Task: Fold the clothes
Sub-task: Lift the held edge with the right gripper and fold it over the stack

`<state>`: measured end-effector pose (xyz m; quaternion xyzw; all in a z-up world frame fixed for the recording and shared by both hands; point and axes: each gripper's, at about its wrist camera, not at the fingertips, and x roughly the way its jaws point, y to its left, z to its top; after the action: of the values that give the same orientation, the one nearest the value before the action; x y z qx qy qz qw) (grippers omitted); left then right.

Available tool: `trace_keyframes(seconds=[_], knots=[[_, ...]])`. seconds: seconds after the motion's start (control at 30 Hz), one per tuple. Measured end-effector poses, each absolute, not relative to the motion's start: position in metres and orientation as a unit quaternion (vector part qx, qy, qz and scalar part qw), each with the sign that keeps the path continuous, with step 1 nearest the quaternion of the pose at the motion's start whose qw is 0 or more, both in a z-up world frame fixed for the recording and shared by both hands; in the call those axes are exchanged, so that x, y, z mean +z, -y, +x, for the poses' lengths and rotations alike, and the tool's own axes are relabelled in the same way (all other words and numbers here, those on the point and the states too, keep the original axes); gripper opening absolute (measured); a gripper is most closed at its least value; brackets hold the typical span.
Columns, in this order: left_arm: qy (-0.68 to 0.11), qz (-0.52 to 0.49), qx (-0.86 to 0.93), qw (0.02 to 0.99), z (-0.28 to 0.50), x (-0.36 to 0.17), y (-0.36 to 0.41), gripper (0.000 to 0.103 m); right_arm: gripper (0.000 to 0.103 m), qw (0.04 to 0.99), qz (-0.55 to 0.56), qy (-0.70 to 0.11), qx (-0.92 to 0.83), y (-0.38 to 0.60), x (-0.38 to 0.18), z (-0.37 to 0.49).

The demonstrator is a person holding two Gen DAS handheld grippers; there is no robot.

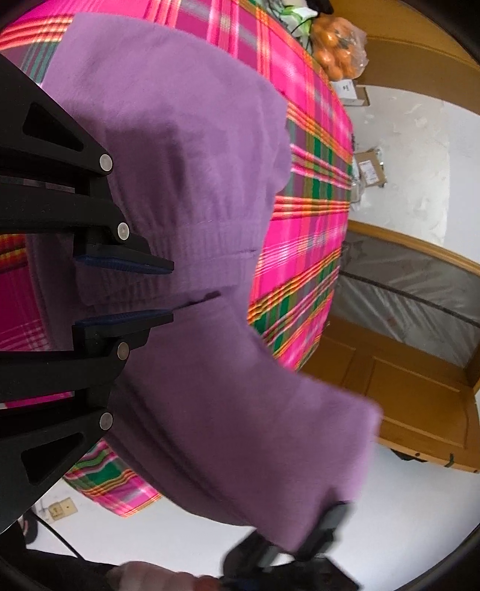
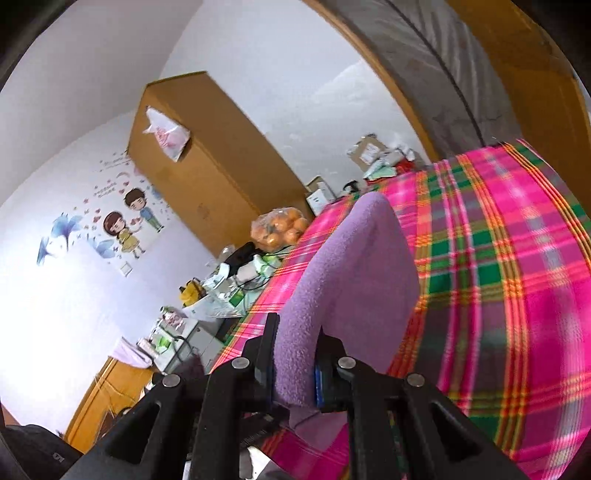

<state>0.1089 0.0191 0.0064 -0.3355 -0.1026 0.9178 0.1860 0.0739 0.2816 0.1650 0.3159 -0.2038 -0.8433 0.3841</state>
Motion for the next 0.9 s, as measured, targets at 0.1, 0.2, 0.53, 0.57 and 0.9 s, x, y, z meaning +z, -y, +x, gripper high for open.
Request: trace_keyframes(seconds=[0.1, 0.2, 0.53, 0.57, 0.9], knots=[[0.107, -0.330, 0.919, 0.189, 0.113, 0.008, -0.013, 0.020, 0.015, 0.401, 0.314, 0.187, -0.840, -0.261, 0.173, 0.072], [0.115, -0.322, 0.922, 0.181, 0.118, 0.011, -0.002, 0.020, 0.015, 0.419, 0.316, 0.169, -0.834, -0.237, 0.177, 0.069], [0.153, -0.308, 0.932, 0.113, 0.136, 0.012, 0.062, 0.020, 0.015, 0.466, 0.346, 0.126, -0.804, -0.156, 0.165, 0.053], [0.157, -0.307, 0.933, 0.104, 0.139, 0.012, 0.070, 0.020, 0.015, 0.470, 0.351, 0.122, -0.800, -0.147, 0.162, 0.051], [0.201, -0.289, 0.935, 0.029, 0.165, 0.011, 0.134, 0.020, 0.025, 0.469, 0.438, 0.060, -0.765, -0.068, 0.090, 0.030]])
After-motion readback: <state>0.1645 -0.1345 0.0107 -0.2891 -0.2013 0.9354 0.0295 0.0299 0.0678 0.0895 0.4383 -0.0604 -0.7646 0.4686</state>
